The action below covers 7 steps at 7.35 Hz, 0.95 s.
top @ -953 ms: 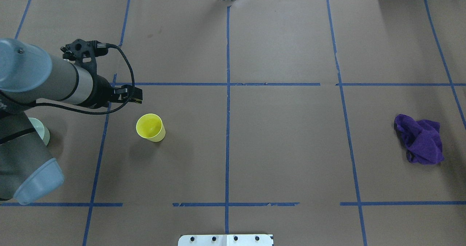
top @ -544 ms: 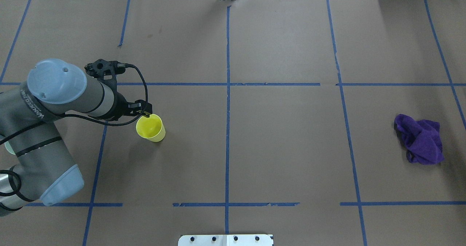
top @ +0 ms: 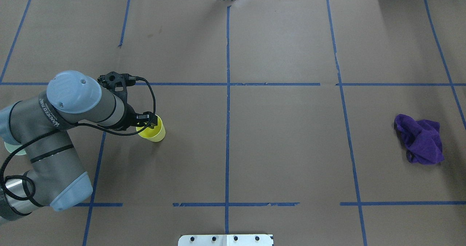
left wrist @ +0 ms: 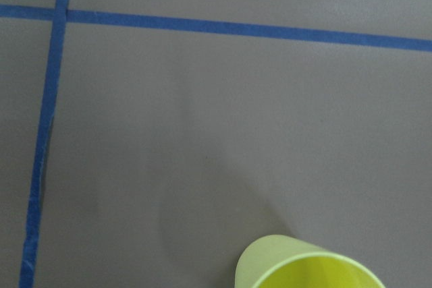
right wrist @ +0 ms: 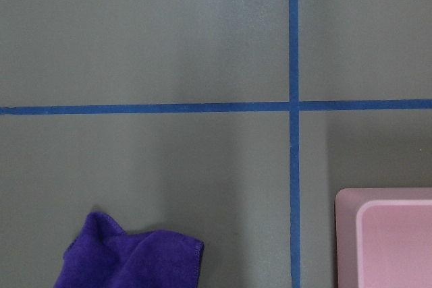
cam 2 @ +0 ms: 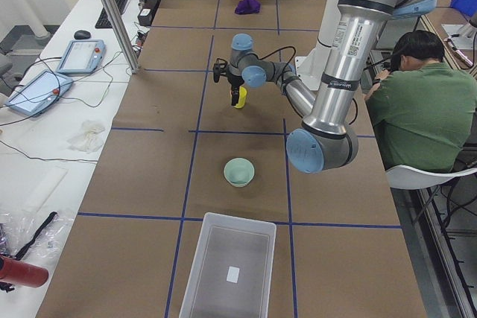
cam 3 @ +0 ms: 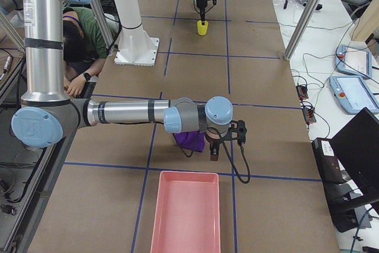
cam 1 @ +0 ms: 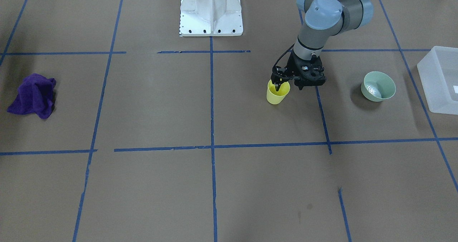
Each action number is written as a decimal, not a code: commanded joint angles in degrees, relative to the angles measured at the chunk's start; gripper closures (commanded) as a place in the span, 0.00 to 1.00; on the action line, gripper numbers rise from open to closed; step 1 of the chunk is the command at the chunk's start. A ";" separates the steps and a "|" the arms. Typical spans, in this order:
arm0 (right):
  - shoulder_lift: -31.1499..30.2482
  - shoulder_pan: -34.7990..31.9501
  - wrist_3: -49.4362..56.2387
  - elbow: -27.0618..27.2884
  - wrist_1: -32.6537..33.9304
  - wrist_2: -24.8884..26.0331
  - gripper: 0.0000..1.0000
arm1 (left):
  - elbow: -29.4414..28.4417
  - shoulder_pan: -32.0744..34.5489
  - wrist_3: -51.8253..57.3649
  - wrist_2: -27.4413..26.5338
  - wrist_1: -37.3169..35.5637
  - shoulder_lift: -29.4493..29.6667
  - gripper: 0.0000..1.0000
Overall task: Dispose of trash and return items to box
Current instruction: 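Reach the left gripper down to the yellow cup, then close the left gripper on the yellow cup rim and lift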
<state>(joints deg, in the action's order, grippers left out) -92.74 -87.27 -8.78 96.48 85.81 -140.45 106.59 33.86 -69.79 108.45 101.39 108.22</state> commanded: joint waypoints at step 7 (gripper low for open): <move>-0.08 0.00 -1.49 1.51 -0.12 -0.26 0.00 | 5.01 5.21 -0.52 7.92 -1.36 0.68 1.00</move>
<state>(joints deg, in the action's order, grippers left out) -92.83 -87.29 -9.40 97.59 85.69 -140.68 108.86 35.43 -70.29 115.10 100.94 108.90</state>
